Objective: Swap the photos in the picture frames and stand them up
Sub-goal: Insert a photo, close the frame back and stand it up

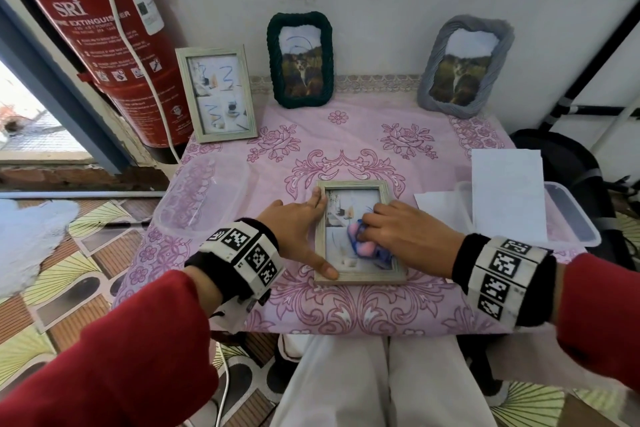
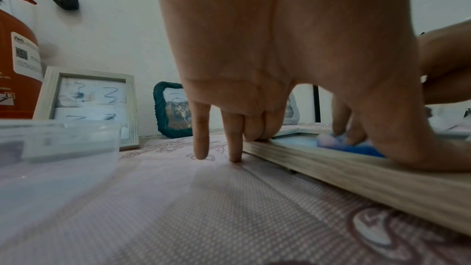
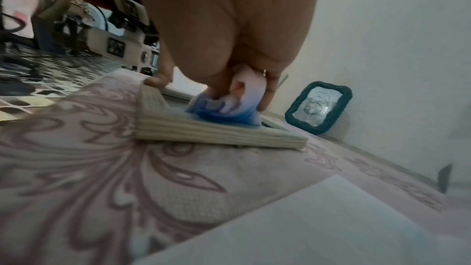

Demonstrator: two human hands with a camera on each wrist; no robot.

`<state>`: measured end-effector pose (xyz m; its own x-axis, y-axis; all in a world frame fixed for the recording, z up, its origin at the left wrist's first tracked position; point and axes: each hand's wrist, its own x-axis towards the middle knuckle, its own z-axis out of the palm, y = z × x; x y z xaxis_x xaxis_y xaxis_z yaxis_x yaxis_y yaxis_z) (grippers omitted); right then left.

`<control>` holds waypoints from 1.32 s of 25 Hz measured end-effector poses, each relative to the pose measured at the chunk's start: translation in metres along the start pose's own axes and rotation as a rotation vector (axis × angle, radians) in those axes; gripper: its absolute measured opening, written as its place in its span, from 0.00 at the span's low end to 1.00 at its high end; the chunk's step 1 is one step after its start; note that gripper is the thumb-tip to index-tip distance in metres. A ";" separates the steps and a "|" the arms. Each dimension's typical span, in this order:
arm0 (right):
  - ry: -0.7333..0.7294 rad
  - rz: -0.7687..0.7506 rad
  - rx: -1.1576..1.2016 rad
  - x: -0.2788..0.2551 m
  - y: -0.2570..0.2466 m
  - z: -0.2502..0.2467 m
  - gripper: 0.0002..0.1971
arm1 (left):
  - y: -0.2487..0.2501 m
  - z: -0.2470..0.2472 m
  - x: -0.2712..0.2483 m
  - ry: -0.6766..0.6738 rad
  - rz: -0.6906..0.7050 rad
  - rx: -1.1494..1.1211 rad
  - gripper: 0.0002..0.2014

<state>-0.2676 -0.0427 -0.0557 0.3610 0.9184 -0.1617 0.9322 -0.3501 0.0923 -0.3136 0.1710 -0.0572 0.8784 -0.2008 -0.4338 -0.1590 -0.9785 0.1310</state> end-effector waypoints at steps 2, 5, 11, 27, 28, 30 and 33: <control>-0.002 0.068 -0.032 0.011 0.007 0.000 0.16 | -0.001 0.001 0.002 0.006 0.009 -0.005 0.66; 0.013 0.164 0.024 0.035 0.010 0.000 0.15 | -0.001 0.002 0.003 0.020 0.016 -0.026 0.66; 0.057 0.054 0.189 0.044 -0.012 0.005 0.11 | -0.002 0.003 0.004 0.031 0.018 -0.016 0.68; -0.031 0.141 -0.206 -0.001 -0.007 -0.022 0.24 | -0.001 0.001 -0.001 -0.001 -0.003 0.001 0.65; -0.035 0.159 -0.184 0.006 -0.002 -0.019 0.31 | -0.001 0.002 -0.001 0.001 -0.002 -0.007 0.65; -0.095 0.214 -0.116 0.021 0.010 -0.016 0.33 | -0.001 0.002 0.001 -0.001 0.001 -0.011 0.66; -0.084 0.255 -0.001 0.043 0.008 -0.017 0.14 | -0.001 0.001 0.004 -0.001 -0.009 -0.005 0.67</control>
<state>-0.2451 -0.0033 -0.0455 0.5854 0.7819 -0.2144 0.8107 -0.5682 0.1411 -0.3108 0.1711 -0.0596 0.8792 -0.1918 -0.4361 -0.1487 -0.9801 0.1312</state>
